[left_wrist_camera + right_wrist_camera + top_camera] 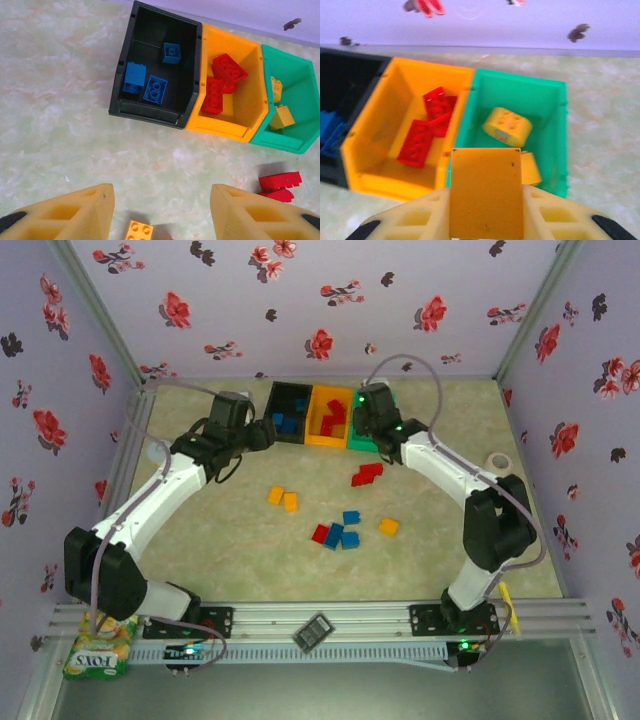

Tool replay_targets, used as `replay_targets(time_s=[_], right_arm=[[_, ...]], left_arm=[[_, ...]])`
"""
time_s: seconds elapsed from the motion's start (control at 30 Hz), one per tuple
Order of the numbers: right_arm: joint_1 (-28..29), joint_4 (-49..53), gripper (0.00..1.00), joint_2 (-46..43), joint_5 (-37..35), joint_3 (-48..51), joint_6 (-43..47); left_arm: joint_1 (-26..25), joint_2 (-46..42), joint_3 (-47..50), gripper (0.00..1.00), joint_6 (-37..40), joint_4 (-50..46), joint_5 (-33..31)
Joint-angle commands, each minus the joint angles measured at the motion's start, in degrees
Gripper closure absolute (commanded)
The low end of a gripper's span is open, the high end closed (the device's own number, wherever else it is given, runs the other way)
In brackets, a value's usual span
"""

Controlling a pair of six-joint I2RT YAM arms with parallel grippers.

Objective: Sort the legos into containers by color

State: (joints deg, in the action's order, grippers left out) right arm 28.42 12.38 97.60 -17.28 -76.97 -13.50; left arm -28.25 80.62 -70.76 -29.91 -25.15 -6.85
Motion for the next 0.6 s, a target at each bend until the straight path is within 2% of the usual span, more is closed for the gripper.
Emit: replay_targets(time_s=[0.0, 0.2, 0.3, 0.43, 0.57], right_arm=[[-2.57, 0.06, 0.66, 1.53, 3.87, -0.47, -0.17], [-5.61, 1.56, 0.64, 8.09, 9.18, -6.15, -0.98], [-5.83, 2.49, 0.55, 9.97, 10.83, -8.13, -1.09], [-5.83, 2.9, 0.46, 9.62, 10.87, -8.4, -1.03], [-5.84, 3.17, 0.46, 7.69, 10.35, -7.3, -0.49]], left_arm=[[-0.49, -1.6, 0.56, 0.46, -0.66, 0.1, -0.8], [-0.69, -1.25, 0.11, 0.46, -0.46, -0.67, -0.79], [-0.82, -1.25, 0.14, 0.46, -0.41, -0.83, -0.82], [-1.43, -1.05, 0.58, 0.46, -0.54, -1.41, -0.79], [-2.49, -1.07, 2.77, 0.46, -1.29, -2.29, -0.87]])
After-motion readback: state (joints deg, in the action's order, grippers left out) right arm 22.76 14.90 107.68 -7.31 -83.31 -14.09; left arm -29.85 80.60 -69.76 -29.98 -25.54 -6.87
